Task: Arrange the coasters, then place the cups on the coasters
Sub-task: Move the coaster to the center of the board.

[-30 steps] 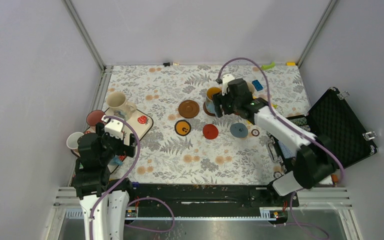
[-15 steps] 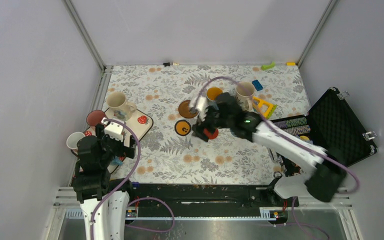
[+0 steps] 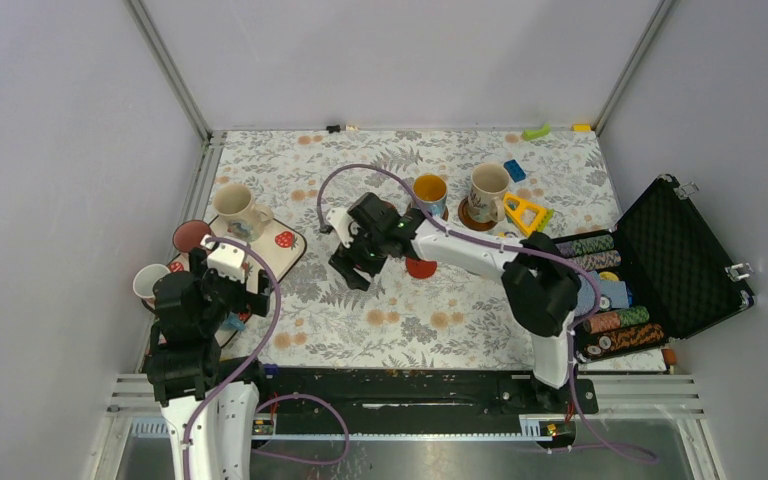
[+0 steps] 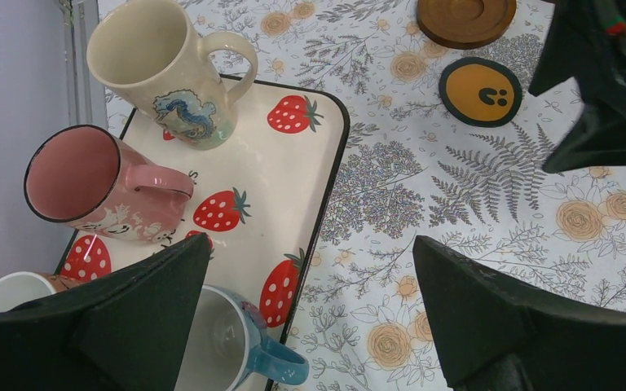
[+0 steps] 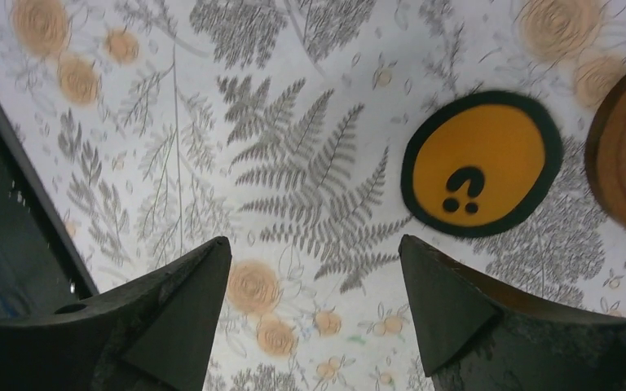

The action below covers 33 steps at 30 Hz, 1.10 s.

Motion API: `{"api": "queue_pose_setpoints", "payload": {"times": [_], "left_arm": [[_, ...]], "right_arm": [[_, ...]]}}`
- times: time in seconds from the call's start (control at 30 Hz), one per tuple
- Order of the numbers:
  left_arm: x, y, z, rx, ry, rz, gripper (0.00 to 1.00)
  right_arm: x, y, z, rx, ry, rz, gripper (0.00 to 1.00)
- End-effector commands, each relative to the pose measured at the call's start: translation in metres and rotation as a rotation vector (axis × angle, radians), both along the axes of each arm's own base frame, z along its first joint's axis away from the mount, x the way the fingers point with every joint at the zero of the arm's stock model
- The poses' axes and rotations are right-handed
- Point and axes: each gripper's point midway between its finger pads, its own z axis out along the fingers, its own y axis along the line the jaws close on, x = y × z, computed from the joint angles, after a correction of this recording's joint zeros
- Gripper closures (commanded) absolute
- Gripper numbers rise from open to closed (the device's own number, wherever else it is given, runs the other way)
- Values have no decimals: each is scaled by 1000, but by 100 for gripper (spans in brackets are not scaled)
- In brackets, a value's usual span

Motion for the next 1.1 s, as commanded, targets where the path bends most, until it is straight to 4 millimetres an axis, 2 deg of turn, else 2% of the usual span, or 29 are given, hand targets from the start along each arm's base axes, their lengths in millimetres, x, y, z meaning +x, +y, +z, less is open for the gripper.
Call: {"api": "queue_pose_setpoints", "payload": {"times": [0.0,0.13,0.17,0.33,0.47,0.57,0.67,0.8,0.93,1.07], "left_arm": [[5,1,7,3,-24,0,1],[5,3,7,2,-27,10,1],[5,3,7,3,-29,14,1],[4,3,8,1,-38,13,1],[6,3,7,-3,-26,15,1],[6,3,7,-5,-23,9,1],[6,3,6,-5,-22,10,1],[6,4,8,-1,-35,22,1],[6,5,9,2,-49,24,1],[7,6,8,1,-39,33,1]], "right_arm": [[20,14,-1,-30,27,-108,16],[41,30,-7,-60,27,-181,16],[47,33,-15,-71,29,-196,15],[74,43,-30,-107,30,-328,16],[96,44,-39,-92,161,-422,18],[104,45,-43,-39,325,-476,24],[114,39,-50,-40,332,-493,26],[115,30,-60,-60,372,-515,26],[117,28,-61,-77,371,-517,28],[102,22,-61,-107,429,-500,34]]}}
